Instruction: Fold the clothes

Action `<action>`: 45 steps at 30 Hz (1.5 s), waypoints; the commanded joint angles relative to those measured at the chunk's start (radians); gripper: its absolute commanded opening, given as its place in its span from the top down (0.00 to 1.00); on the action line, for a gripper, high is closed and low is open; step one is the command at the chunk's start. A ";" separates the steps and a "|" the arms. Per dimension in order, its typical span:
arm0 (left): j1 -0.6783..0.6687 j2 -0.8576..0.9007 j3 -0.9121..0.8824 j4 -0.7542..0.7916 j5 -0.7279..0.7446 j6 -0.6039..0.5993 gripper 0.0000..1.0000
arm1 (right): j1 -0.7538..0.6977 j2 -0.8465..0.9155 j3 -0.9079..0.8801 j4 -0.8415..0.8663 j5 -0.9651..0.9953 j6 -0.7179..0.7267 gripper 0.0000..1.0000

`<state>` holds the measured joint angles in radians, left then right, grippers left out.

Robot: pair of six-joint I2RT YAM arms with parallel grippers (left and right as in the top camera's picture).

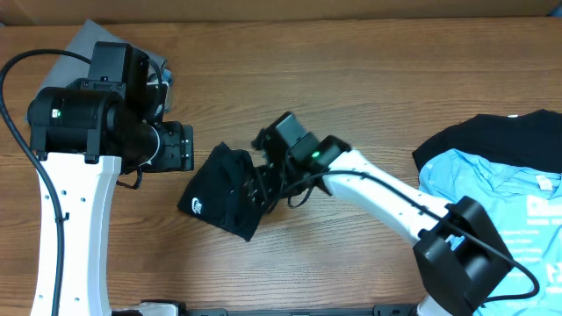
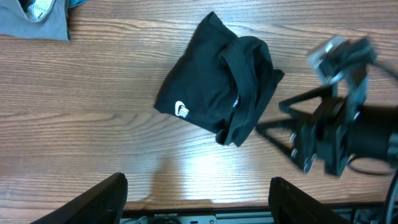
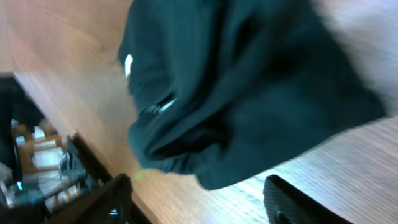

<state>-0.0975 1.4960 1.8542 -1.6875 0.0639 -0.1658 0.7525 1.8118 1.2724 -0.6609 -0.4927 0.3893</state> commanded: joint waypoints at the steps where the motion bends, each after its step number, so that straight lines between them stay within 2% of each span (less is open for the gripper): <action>1: 0.000 0.001 0.014 0.000 -0.019 0.001 0.24 | 0.071 -0.003 0.003 0.018 0.031 -0.050 0.18; 3: 0.000 0.001 0.014 0.001 -0.019 0.001 0.24 | 0.103 0.002 0.003 0.023 0.106 -0.050 0.08; 5: 0.000 0.001 0.014 0.001 -0.019 0.001 0.25 | 0.128 0.013 0.003 0.033 0.174 -0.049 0.05; 9: 0.000 0.001 0.014 0.000 -0.019 0.002 0.25 | 0.150 0.060 0.003 0.075 0.185 -0.045 0.05; 14: -0.001 0.001 0.014 -0.002 -0.018 0.009 0.25 | 0.151 0.113 0.003 0.147 0.150 -0.031 0.13; 15: -0.001 0.001 0.014 -0.002 -0.017 0.013 0.25 | 0.151 0.122 0.003 0.155 0.132 -0.015 0.23; 18: -0.001 0.000 0.014 -0.002 -0.018 0.022 0.25 | 0.151 0.121 0.004 0.151 0.058 -0.016 0.62; 19: -0.001 0.000 0.014 -0.002 -0.018 0.026 0.25 | 0.151 0.117 0.004 0.151 0.029 -0.019 0.69; 21: -0.001 0.000 0.014 -0.002 -0.014 0.032 0.25 | 0.145 0.100 0.005 0.143 -0.034 -0.019 0.77; 26: -0.001 0.000 0.014 -0.001 -0.016 0.032 0.25 | 0.101 0.026 0.005 0.094 -0.158 -0.019 0.84; 30: -0.001 0.000 0.014 0.009 -0.015 0.039 0.25 | 0.076 -0.010 0.005 0.043 -0.229 -0.018 0.84; 36: -0.001 0.001 0.014 0.028 -0.015 0.039 0.23 | 0.081 -0.009 0.003 0.011 -0.212 -0.019 0.79; 37: -0.001 0.001 0.014 0.027 -0.015 0.039 0.23 | 0.084 -0.009 0.003 0.002 -0.190 -0.019 0.74; 38: -0.001 0.001 0.014 0.027 -0.015 0.039 0.23 | 0.086 -0.009 0.003 -0.008 -0.164 -0.019 0.61; 39: -0.001 0.001 0.014 0.027 -0.015 0.039 0.23 | 0.086 -0.009 0.003 -0.021 -0.128 -0.019 0.57; 42: -0.001 0.001 0.014 0.023 -0.015 0.039 0.22 | 0.054 -0.013 0.004 -0.061 -0.002 -0.018 0.51; 45: -0.001 0.001 0.014 0.023 -0.016 0.039 0.22 | -0.019 -0.015 0.007 -0.057 0.010 -0.018 0.46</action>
<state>-0.0975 1.4971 1.8542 -1.6623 0.0559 -0.1490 0.8127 1.8240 1.2713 -0.7265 -0.5632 0.3691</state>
